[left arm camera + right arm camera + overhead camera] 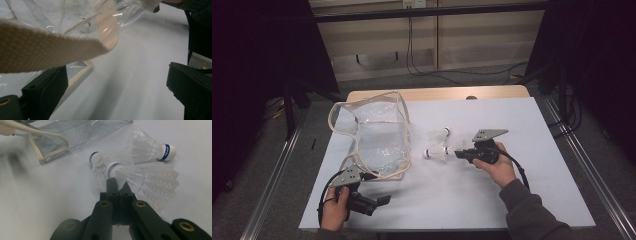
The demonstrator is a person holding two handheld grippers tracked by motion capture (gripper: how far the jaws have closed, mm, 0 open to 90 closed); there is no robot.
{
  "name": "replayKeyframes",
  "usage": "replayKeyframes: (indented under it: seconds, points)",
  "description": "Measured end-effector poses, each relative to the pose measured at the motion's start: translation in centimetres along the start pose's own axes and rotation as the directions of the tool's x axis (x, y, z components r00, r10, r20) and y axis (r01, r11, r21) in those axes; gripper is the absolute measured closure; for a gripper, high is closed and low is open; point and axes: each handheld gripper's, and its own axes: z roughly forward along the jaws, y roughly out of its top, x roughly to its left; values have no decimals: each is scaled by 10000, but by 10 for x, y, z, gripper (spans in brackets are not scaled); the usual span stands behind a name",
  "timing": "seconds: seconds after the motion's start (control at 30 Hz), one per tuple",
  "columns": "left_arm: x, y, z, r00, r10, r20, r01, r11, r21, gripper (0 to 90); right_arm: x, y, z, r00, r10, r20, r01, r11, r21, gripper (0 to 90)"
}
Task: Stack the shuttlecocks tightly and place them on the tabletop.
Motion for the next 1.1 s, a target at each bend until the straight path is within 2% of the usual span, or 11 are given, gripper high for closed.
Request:
replayKeyframes:
  seconds: [1.1]
  points:
    - [0, 0, 0, 10000, -22, 31, 22, 10000, -42, 36, 6, 1, 19, 9998, 42, -211, -41, 10000, 50, 898]
